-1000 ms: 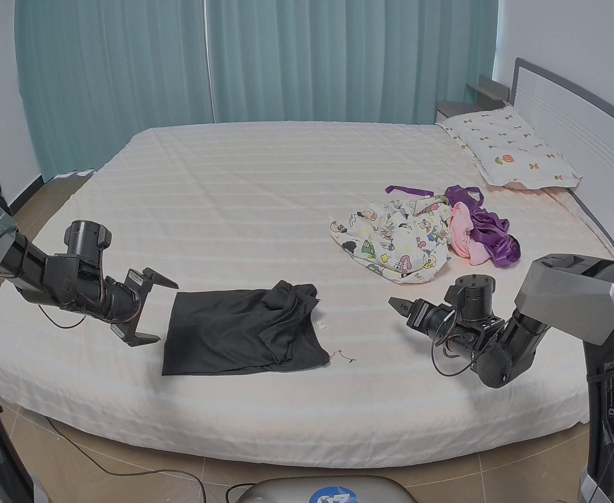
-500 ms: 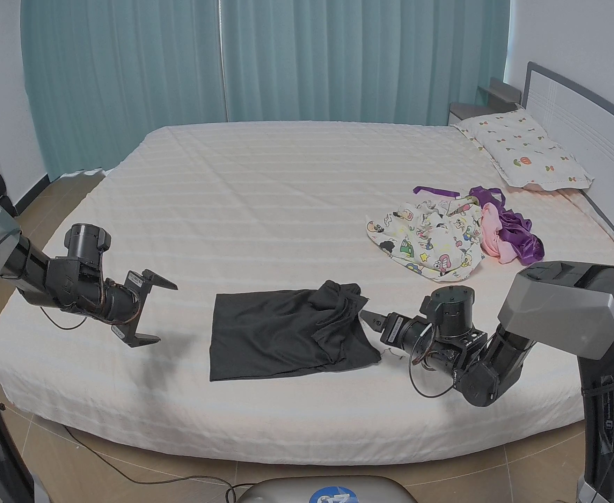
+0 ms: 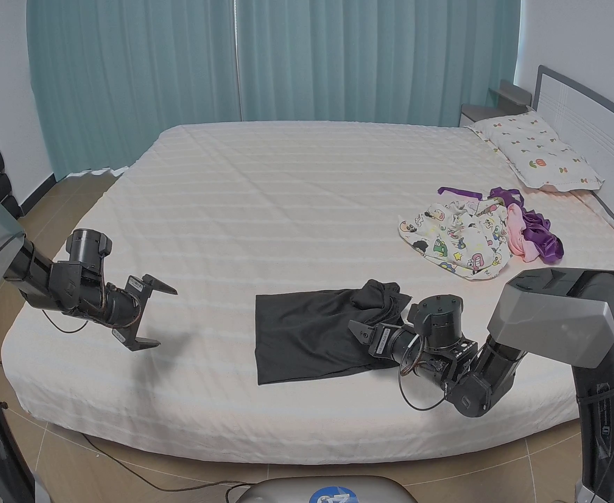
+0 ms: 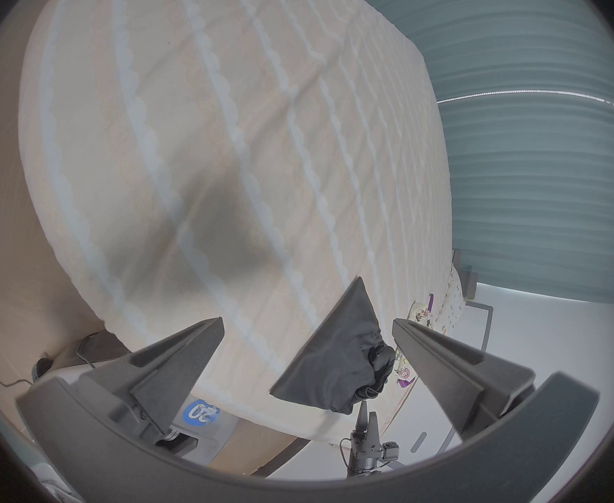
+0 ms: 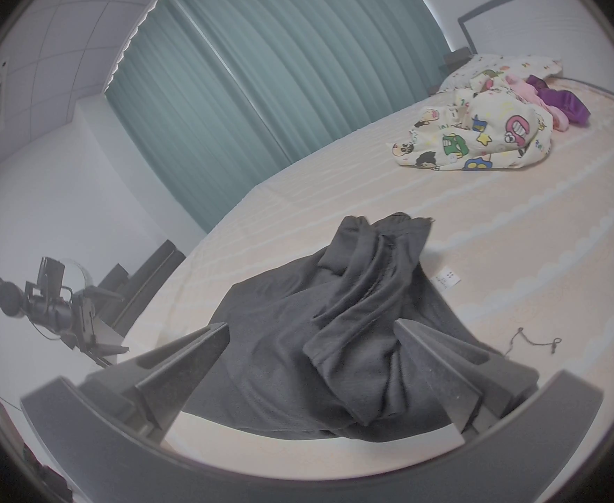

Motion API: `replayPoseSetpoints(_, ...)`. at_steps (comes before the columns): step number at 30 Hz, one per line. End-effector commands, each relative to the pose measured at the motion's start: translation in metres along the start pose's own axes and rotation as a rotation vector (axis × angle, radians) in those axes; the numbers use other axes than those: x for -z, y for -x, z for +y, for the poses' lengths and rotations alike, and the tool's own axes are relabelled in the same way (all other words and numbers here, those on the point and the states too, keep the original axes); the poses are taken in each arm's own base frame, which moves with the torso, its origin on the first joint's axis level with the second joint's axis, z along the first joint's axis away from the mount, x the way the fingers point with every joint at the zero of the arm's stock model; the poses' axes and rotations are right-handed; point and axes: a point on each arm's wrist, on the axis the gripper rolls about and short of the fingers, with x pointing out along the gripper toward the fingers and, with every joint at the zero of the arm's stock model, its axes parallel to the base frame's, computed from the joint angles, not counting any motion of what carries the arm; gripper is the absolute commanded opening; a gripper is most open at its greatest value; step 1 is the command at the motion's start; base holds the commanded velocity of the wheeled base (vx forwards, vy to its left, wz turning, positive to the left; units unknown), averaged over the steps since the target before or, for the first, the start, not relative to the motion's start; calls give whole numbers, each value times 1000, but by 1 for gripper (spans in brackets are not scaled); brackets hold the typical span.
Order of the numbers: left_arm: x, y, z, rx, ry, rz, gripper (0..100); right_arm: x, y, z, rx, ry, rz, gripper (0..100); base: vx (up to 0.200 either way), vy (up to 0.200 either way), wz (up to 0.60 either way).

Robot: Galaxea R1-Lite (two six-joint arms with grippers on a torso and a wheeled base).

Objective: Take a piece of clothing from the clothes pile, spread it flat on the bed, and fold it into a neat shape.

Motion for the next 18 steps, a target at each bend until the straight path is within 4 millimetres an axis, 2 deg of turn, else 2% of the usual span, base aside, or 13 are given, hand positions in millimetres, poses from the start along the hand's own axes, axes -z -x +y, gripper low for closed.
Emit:
replayPoseSetpoints(1,0,-2,1,-6,2,2,100,8,-3,-4,25,23,14,100,0,0,0)
replayPoseSetpoints(10,-1,-5,4,-13,3,5,100,11,-1,-12,67,57,19,100,0,0,0)
replayPoseSetpoints(11,-1,-5,4,-13,3,5,100,13,-2,-13,70,68,27,0,0,0,0)
replayPoseSetpoints(18,-1,-5,4,-15,5,5,100,15,-2,-14,74,72,31,0,0,0,0)
